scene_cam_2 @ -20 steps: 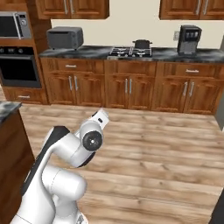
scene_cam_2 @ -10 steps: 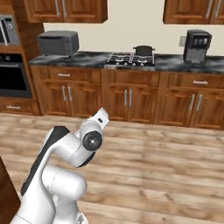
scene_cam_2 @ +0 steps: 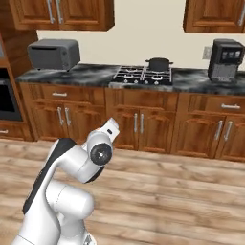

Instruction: Move the pot and pan from the stove into the sink.

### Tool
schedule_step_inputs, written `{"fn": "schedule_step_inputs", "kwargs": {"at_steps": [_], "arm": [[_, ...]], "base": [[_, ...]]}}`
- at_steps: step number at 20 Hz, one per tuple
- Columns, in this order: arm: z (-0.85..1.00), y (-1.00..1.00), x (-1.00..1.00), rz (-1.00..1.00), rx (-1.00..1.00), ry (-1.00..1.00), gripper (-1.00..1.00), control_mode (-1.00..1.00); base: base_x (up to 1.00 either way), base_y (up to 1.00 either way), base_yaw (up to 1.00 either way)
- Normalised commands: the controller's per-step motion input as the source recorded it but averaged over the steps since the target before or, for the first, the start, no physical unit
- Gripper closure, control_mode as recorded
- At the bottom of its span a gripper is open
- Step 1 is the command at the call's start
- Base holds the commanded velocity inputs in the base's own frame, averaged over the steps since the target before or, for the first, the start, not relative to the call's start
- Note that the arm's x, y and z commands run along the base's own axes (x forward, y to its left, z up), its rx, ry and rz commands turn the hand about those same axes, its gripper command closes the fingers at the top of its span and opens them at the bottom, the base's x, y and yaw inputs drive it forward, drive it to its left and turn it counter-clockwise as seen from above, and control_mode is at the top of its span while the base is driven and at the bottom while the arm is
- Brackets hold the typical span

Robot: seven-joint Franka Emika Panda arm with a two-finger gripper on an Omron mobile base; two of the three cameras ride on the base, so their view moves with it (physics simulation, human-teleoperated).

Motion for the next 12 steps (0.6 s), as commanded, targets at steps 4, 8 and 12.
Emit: {"fn": "schedule_step_inputs", "kwargs": {"at_steps": [4,8,12], "arm": [[0.00,0.00,0.00,0.00,0.00,0.00,-1.00,1.00],[0.00,0.00,0.00,0.00,0.00,0.00,-1.00,1.00],[0.00,0.00,0.00,0.00,0.00,0.00,-1.00,1.00]], "base": [[1.00,0.00,0.05],[1.00,0.00,0.05],[1.00,0.00,0.06]]}}
